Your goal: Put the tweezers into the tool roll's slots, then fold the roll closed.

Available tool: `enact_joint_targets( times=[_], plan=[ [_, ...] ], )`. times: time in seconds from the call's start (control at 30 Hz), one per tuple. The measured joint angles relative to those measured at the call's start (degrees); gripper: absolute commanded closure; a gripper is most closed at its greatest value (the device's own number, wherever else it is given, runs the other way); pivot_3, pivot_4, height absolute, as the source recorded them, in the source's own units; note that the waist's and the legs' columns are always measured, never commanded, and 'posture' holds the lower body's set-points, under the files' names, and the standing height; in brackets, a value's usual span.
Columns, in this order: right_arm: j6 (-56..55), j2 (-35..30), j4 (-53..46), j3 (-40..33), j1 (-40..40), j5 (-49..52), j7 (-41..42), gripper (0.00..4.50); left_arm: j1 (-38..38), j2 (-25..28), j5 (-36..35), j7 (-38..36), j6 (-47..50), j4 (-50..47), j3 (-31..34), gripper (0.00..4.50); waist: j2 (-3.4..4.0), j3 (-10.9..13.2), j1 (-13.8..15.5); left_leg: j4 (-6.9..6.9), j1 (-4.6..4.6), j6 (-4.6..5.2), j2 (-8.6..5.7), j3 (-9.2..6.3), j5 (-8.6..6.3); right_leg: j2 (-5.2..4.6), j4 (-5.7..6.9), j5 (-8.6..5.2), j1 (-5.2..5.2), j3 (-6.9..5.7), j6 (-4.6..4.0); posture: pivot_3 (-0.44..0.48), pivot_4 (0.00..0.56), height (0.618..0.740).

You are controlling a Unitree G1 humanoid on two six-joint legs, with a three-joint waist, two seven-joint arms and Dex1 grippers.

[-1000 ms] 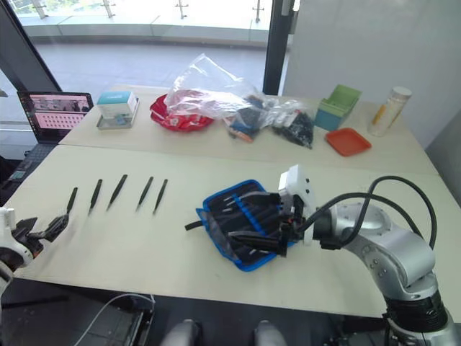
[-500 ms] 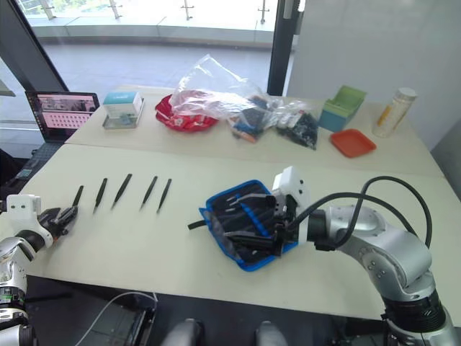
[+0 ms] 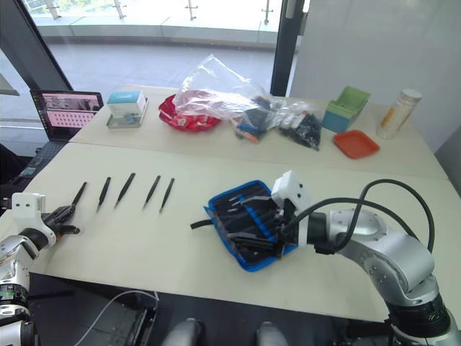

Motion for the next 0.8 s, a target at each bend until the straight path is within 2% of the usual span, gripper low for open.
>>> enact_joint_targets(
  times=[0.17, 0.37, 0.4, 0.5, 0.67, 0.73, 0.8],
  plan=[
    [-1.96, 1.46, 0.53, -2.78, 6.25, -2.39, -3.97, 2.19, 4.33, 1.00, -1.92, 0.58, 2.32, -7.73, 1.82, 4.50, -0.29, 0.06, -0.47, -0.01, -0.11, 0.00, 0.12, -0.02, 0.00, 0.08, 0.00, 0.00, -0.09, -0.01, -0.01, 0.000, 0.150, 0.723],
    [-9.15, 4.99, 2.72, -2.20, 14.69, -10.69, -6.87, 4.24, 9.32, 2.92, -5.45, 1.83, 10.98, -27.25, 4.11, 4.50, -0.30, 0.06, -0.60, -0.02, -0.06, 0.00, 0.12, -0.01, 0.00, 0.09, 0.00, 0.00, -0.06, 0.00, -0.01, 0.000, 0.150, 0.723],
    [-11.01, 6.17, 3.38, -1.81, 16.06, -12.49, -7.53, 4.46, 9.60, 2.91, -6.39, 1.84, 13.25, -30.84, 3.90, 4.50, -0.30, 0.06, -0.60, -0.01, -0.07, 0.00, 0.12, 0.00, 0.00, 0.09, 0.00, 0.00, -0.06, 0.01, -0.01, 0.000, 0.150, 0.723],
    [-15.26, 9.69, 5.69, -0.83, 18.78, -16.37, -9.39, 4.46, 8.94, 3.31, -9.00, 0.94, 20.01, -39.30, 1.15, 4.50, -0.30, 0.07, -0.36, 0.02, -0.06, -0.01, 0.11, 0.00, 0.00, 0.09, 0.00, 0.00, -0.03, 0.02, 0.00, 0.000, 0.150, 0.723],
    [-21.55, 13.02, 9.80, 0.70, 21.88, -22.16, -10.98, 4.46, 2.74, 4.30, -12.31, -1.41, 33.79, -49.54, -10.72, 4.50, -0.29, 0.07, -0.42, 0.05, -0.07, -0.01, 0.09, 0.01, 0.00, 0.12, 0.00, 0.00, -0.02, 0.04, 0.00, 0.000, 0.150, 0.723],
    [-22.97, 14.36, 11.20, 0.63, 23.16, -23.56, -11.63, 4.46, -1.72, 2.52, -13.89, -2.08, 39.39, -53.12, -16.50, 4.50, -0.29, 0.08, -0.43, 0.07, -0.10, -0.01, 0.10, 0.00, 0.00, 0.15, 0.00, 0.00, -0.03, 0.04, 0.00, 0.000, 0.150, 0.723],
    [-24.31, 15.64, 11.96, 0.84, 24.30, -24.57, -12.21, 4.46, -8.08, -1.49, -16.50, -2.09, 45.59, -56.03, -21.99, 4.50, -0.29, 0.08, -0.24, 0.16, -0.17, -0.01, 0.10, -0.01, 0.00, 0.17, 0.01, 0.00, -0.02, 0.03, 0.00, 0.000, 0.150, 0.723]
  ],
)
